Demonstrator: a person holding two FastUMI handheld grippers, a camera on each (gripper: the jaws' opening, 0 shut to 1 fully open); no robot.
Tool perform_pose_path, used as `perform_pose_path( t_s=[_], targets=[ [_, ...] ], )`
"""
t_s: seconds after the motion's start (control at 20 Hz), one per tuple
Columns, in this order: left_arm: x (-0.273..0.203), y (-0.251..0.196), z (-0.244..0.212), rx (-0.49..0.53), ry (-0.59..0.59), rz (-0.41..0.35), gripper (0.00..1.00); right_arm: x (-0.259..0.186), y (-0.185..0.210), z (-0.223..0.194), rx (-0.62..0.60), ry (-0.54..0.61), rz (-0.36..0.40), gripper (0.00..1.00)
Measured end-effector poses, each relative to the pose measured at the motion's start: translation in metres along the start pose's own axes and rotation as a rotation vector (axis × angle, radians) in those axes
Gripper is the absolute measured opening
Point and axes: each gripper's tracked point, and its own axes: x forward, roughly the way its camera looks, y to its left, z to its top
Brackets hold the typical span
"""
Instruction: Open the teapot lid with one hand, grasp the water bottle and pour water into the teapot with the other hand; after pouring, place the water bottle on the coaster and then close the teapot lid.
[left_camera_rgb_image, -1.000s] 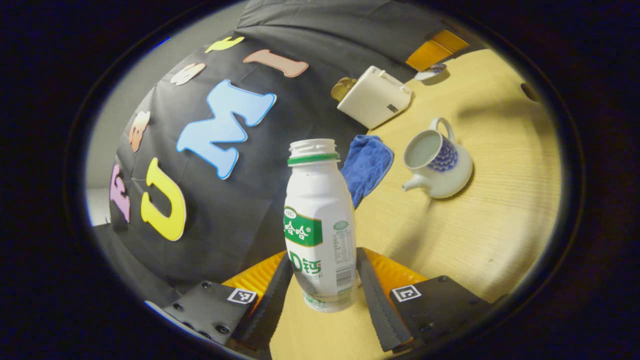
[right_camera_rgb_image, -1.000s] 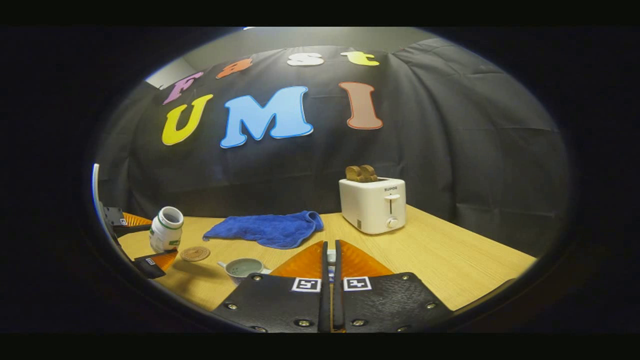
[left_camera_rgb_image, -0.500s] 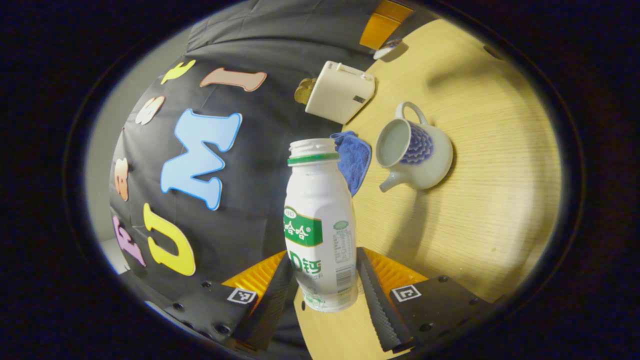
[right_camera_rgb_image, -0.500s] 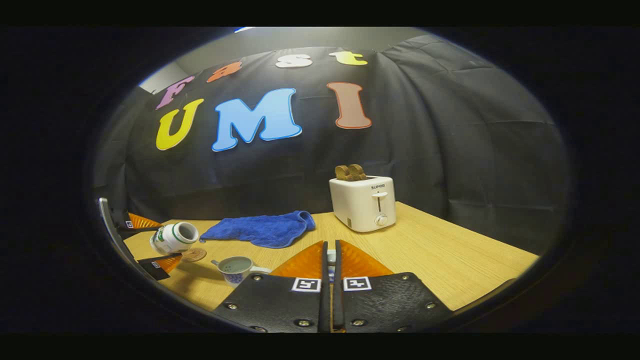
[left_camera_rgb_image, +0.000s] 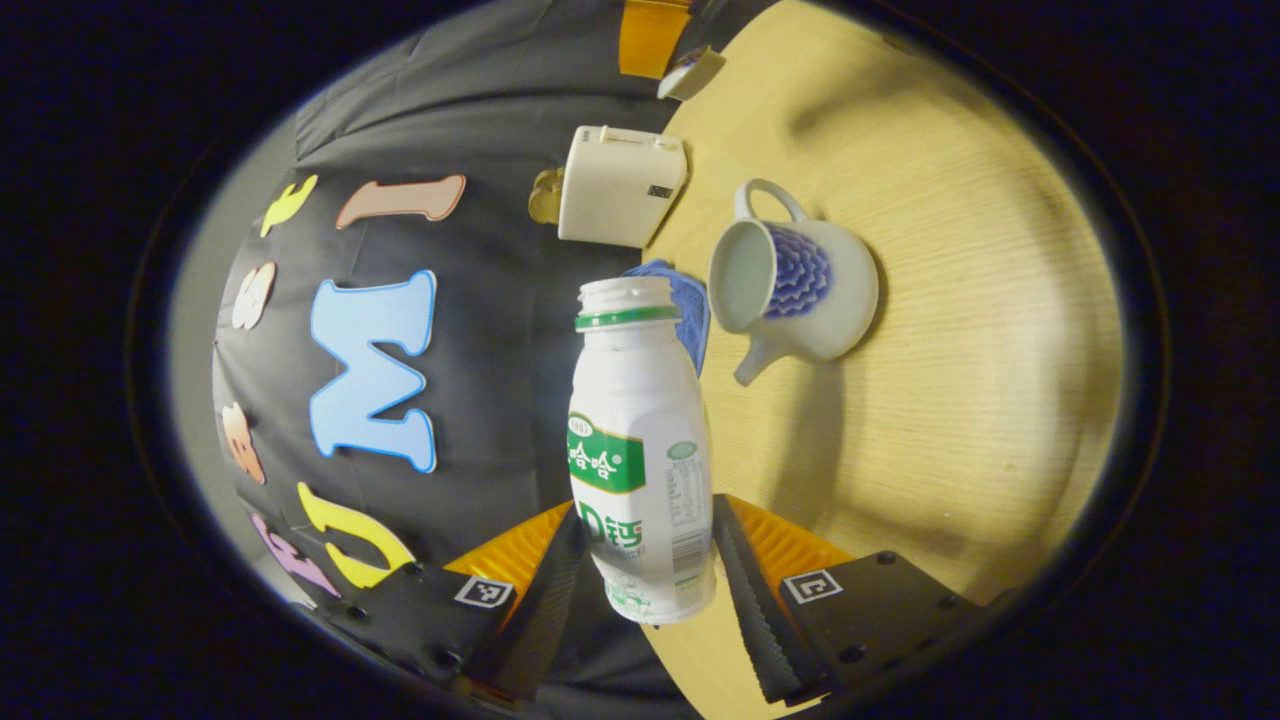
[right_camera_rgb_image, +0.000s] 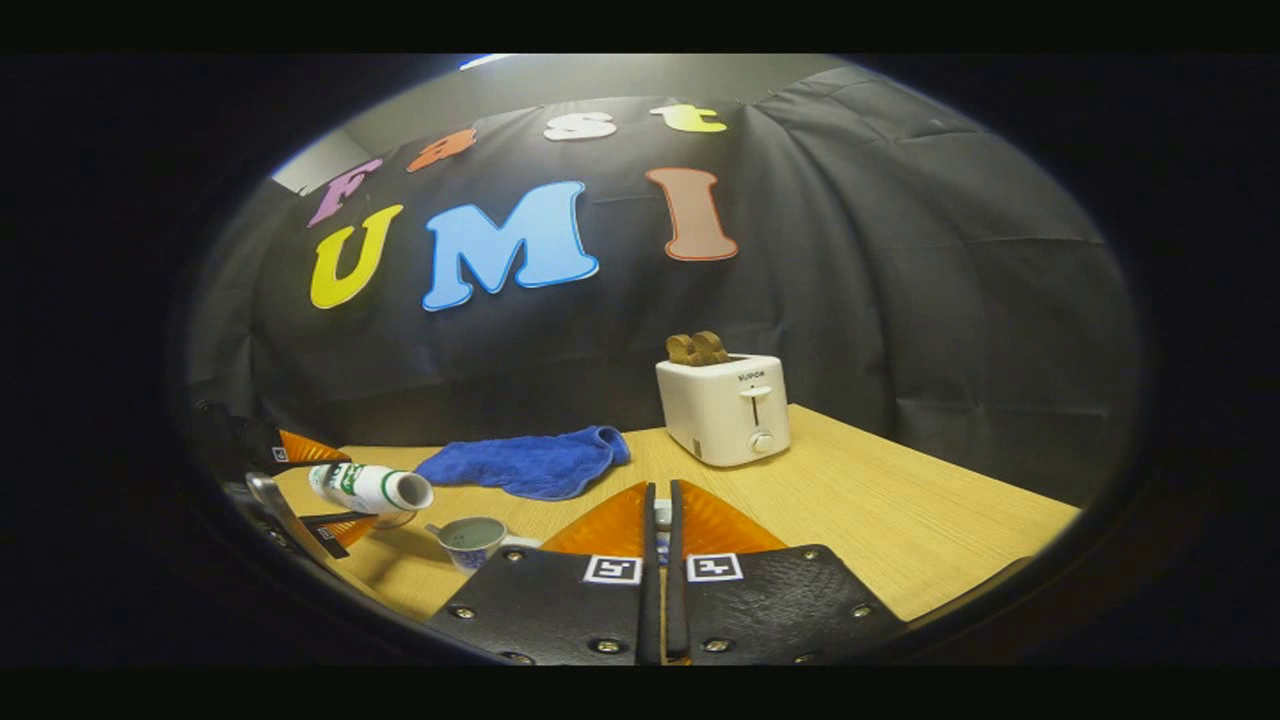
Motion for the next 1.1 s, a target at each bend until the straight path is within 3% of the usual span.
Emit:
perform_pose_path(
  t_s=[0.05, 0.35, 1.1],
  targets=[
    [0.001, 0.0, 0.0, 0.014, 0.002, 0.0, 0.77, 0.0, 0.0, 0.001, 0.003, 0.0, 0.002, 0.02],
    [0.001, 0.003, -0.001, 0.097, 0.007, 0.012, 0.89, 0.001, 0.001, 0.0, 0.004, 0.003, 0.005, 0.02],
    [0.003, 0.01, -0.004, 0.246, 0.006, 0.064, 0.89, 0.0, 0.002, -0.001, 0.01, 0.006, 0.014, 0.02]
  ],
)
